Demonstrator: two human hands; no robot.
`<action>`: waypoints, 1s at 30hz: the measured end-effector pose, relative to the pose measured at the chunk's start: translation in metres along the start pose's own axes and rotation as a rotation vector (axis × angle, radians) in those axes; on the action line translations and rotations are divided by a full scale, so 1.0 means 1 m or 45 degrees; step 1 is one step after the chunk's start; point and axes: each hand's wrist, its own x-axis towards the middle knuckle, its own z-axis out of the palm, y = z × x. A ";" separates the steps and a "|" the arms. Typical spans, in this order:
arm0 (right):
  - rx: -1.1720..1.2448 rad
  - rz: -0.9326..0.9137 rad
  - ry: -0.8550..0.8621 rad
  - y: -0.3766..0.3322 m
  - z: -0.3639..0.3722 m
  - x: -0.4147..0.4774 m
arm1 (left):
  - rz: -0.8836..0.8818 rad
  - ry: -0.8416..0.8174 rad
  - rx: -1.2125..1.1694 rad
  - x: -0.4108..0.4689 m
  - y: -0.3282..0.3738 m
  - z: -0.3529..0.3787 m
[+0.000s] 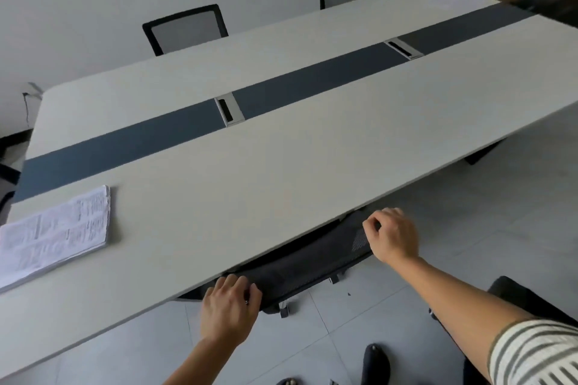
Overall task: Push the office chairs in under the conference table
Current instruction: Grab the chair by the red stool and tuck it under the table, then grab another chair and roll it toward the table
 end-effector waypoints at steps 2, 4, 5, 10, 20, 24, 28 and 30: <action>0.032 0.209 0.033 -0.008 0.001 -0.019 | 0.008 -0.053 -0.040 -0.002 -0.005 -0.002; 0.067 0.285 0.060 -0.019 0.001 -0.045 | 0.044 -0.088 -0.063 -0.002 -0.012 -0.004; 0.068 0.271 0.056 -0.023 0.001 -0.061 | 0.070 -0.116 -0.075 -0.002 -0.016 -0.004; 0.149 0.249 -0.148 -0.039 -0.025 -0.154 | 0.314 -0.147 -0.292 -0.011 -0.021 -0.022; 0.331 1.045 0.056 0.008 -0.141 -0.354 | 0.966 -0.653 -0.602 -0.061 0.116 -0.021; 0.287 1.284 0.363 0.034 -0.182 -0.415 | 1.206 -0.826 -0.580 -0.103 0.183 0.000; 0.213 1.394 0.605 0.070 -0.222 -0.449 | 1.400 -0.831 -0.517 -0.147 0.260 0.021; 0.151 1.427 0.743 0.096 -0.243 -0.458 | 1.485 -0.789 -0.498 -0.171 0.304 0.030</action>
